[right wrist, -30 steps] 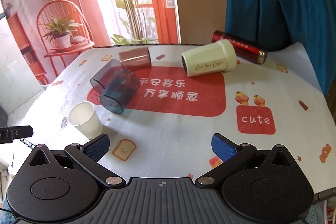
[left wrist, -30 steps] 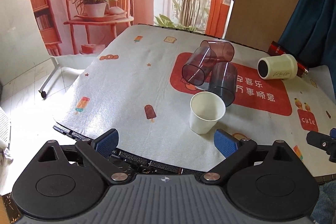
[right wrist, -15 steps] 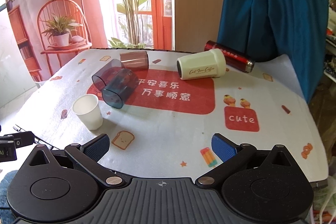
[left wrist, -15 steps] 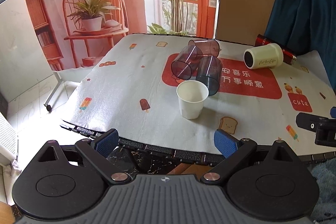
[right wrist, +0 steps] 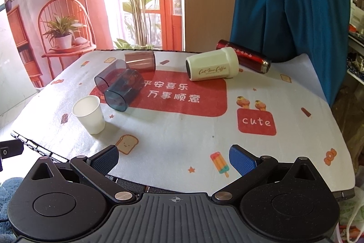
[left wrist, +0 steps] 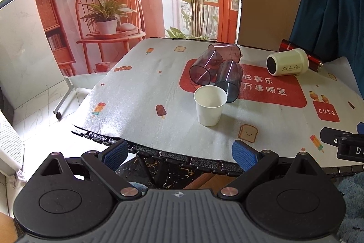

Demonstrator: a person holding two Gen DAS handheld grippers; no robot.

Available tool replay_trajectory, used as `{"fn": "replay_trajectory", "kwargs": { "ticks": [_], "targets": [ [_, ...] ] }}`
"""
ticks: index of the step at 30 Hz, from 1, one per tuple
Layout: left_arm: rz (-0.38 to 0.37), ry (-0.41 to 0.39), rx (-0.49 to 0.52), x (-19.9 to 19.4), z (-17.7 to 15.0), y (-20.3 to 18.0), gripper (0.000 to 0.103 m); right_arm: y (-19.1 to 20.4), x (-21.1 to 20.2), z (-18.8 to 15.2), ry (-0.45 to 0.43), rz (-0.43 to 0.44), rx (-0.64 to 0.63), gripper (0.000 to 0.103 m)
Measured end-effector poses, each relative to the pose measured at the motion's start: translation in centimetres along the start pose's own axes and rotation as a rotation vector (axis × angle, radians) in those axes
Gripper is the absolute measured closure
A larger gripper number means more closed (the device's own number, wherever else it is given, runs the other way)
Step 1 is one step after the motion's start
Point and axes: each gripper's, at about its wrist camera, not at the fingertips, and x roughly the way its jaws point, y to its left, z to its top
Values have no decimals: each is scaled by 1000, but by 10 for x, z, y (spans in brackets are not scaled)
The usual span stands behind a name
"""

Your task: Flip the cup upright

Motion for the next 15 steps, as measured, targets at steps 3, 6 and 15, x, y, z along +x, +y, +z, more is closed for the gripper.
{"fn": "replay_trajectory", "kwargs": {
  "ticks": [3, 6, 15],
  "targets": [
    [1, 2, -3, 0, 0, 1, 4, 0, 1, -1, 1, 3, 0, 0],
    [6, -1, -4, -1, 0, 1, 4, 0, 1, 0, 1, 2, 0, 0],
    [1, 3, -9, 0, -1, 2, 4, 2, 0, 0, 1, 0, -2, 0]
  ]
}}
